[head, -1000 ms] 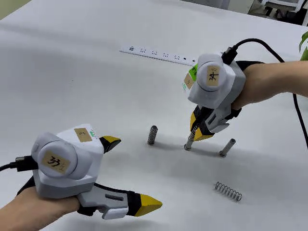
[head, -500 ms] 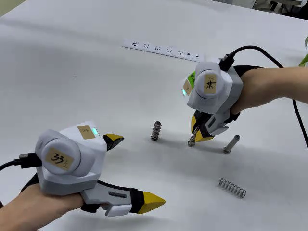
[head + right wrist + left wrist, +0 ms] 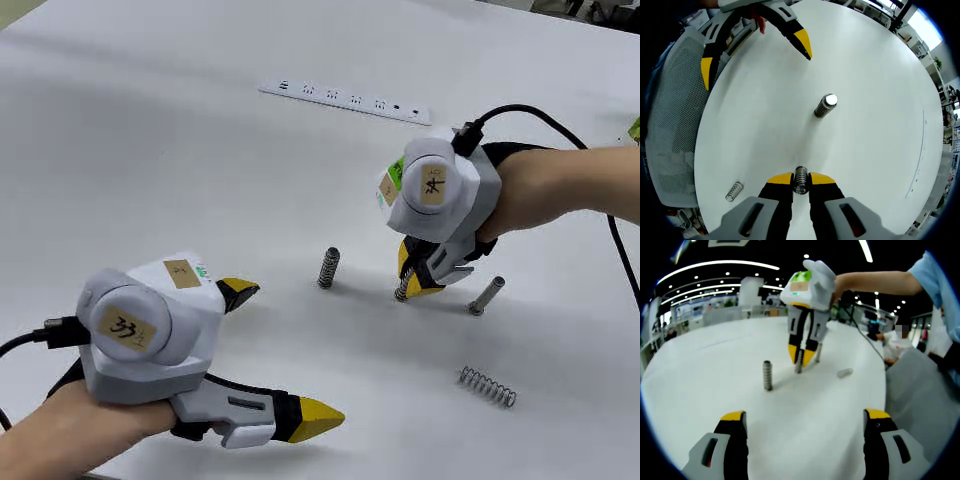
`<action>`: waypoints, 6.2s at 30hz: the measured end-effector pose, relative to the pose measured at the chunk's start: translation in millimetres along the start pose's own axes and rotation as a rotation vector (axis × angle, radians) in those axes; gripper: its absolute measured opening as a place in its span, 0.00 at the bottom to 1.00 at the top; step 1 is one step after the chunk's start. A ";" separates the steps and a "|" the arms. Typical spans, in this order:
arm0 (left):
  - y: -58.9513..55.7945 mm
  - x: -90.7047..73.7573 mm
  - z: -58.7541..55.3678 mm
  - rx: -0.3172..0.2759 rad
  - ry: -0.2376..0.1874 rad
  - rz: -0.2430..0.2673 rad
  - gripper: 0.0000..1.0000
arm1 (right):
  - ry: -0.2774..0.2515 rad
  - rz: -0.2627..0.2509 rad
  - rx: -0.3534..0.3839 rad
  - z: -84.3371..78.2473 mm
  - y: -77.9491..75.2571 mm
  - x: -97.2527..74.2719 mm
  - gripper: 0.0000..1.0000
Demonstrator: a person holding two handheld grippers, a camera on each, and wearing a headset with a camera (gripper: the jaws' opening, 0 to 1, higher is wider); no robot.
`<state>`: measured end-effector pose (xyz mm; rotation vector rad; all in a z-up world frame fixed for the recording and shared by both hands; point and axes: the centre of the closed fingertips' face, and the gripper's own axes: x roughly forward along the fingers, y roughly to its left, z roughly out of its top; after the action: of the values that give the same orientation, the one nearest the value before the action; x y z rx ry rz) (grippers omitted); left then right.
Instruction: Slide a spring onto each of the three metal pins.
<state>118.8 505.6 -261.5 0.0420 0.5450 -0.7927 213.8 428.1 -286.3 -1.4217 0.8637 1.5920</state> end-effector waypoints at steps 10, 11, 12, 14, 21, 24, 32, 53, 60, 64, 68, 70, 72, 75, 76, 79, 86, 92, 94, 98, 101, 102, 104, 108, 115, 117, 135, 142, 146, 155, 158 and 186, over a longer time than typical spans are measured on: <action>-0.4 0.6 0.6 -0.002 -0.003 0.000 0.98 | 0.003 0.002 0.001 0.2 0.4 0.3 0.13; -0.5 0.7 1.2 -0.002 -0.005 0.000 0.98 | 0.003 0.003 0.003 0.1 0.4 0.4 0.13; -0.4 0.6 1.4 -0.002 -0.004 0.000 0.98 | 0.003 0.003 0.003 0.0 0.4 0.4 0.13; -0.2 0.5 1.5 0.000 -0.003 0.001 0.98 | 0.004 0.002 0.005 -0.1 0.0 0.3 0.13; 0.6 0.1 2.7 0.005 -0.002 0.001 0.98 | -0.015 -0.004 0.014 0.9 -0.4 -0.1 0.26; 0.6 0.1 4.2 0.009 -0.001 0.000 0.98 | -0.026 -0.013 0.014 0.5 -1.7 -0.8 0.37; -0.7 0.3 7.0 0.020 -0.002 -0.003 0.98 | -0.075 -0.038 0.052 1.8 -1.3 -2.5 0.77; -2.3 1.0 15.4 0.049 -0.001 -0.010 0.98 | -0.235 -0.148 0.184 4.4 -3.3 -19.4 0.99; -2.1 2.5 18.1 0.061 0.003 -0.009 0.98 | -0.321 -0.195 0.265 0.1 1.9 -34.4 0.99; -3.4 3.4 18.0 0.070 0.010 -0.014 0.98 | -0.366 -0.219 0.326 -8.8 10.7 -40.0 0.99; -4.8 4.0 18.3 0.077 0.014 -0.018 0.98 | -0.397 -0.245 0.381 -19.3 19.6 -44.8 0.99; -5.3 4.1 18.5 0.081 0.015 -0.020 0.98 | -0.410 -0.264 0.403 -25.2 23.9 -47.5 0.99; -5.4 4.0 18.5 0.084 0.018 -0.021 0.98 | -0.422 -0.272 0.428 -31.2 29.6 -49.5 0.99; -5.3 3.9 17.6 0.091 0.026 -0.023 0.98 | -0.432 -0.290 0.459 -39.6 37.3 -52.3 0.99; -5.2 3.8 17.5 0.094 0.028 -0.023 0.98 | -0.440 -0.300 0.471 -42.7 40.3 -54.0 0.99; -5.1 3.6 17.8 0.098 0.033 -0.025 0.98 | -0.452 -0.316 0.503 -49.5 47.5 -56.3 0.99; -3.3 2.6 18.3 0.113 0.039 -0.021 0.97 | -0.479 -0.355 0.565 -63.3 65.0 -59.7 0.99; -2.4 3.2 19.3 0.120 0.042 -0.020 0.97 | -0.502 -0.386 0.621 -74.1 78.4 -63.1 0.99; -2.4 4.0 19.4 0.122 0.044 -0.020 0.97 | -0.512 -0.394 0.646 -78.7 83.8 -63.4 0.99; -2.2 5.7 20.4 0.123 0.044 -0.021 0.97 | -0.512 -0.409 0.682 -88.5 94.6 -62.6 0.99; -2.8 7.3 21.4 0.125 0.045 -0.023 0.97 | -0.510 -0.422 0.710 -96.4 105.0 -62.3 0.99; -3.2 7.7 21.5 0.126 0.046 -0.023 0.97 | -0.511 -0.423 0.715 -98.0 107.4 -62.4 0.99; -4.0 8.6 21.1 0.130 0.049 -0.027 0.97 | -0.513 -0.433 0.735 -102.8 111.8 -63.3 0.99; -4.7 9.9 19.9 0.128 0.052 -0.029 0.97 | -0.516 -0.450 0.763 -106.7 119.9 -66.0 0.99; -5.9 10.0 14.9 0.127 0.065 -0.031 0.97 | -0.533 -0.478 0.807 -111.7 132.2 -68.9 0.99; -5.7 10.2 14.4 0.130 0.069 -0.033 0.97 | -0.539 -0.487 0.817 -112.7 135.1 -69.2 0.99; -33.8 27.2 24.8 0.203 0.085 -0.126 0.96 | -0.584 -0.519 0.878 -112.5 152.2 -68.7 0.98; -52.6 43.1 35.3 0.287 0.110 -0.221 0.91 | -0.587 -0.520 0.890 -114.8 158.1 -67.9 0.98; -65.5 54.4 45.1 0.324 0.101 -0.290 0.79 | -0.594 -0.520 0.900 -115.7 159.2 -67.0 0.98; -83.5 84.8 53.1 0.420 0.167 -0.382 0.70 | -0.610 -0.517 0.913 -112.2 161.3 -66.2 0.98; -87.7 94.4 54.1 0.430 0.193 -0.403 0.66 | -0.611 -0.513 0.917 -111.9 162.3 -65.2 0.98; -103.0 145.5 34.6 0.668 0.423 -0.494 0.22 | -0.623 -0.499 0.941 -112.9 170.6 -57.1 0.96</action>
<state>146.8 327.6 -284.6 0.7265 0.6775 -1.4408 110.8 246.1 -248.9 -0.3736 0.6514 0.9199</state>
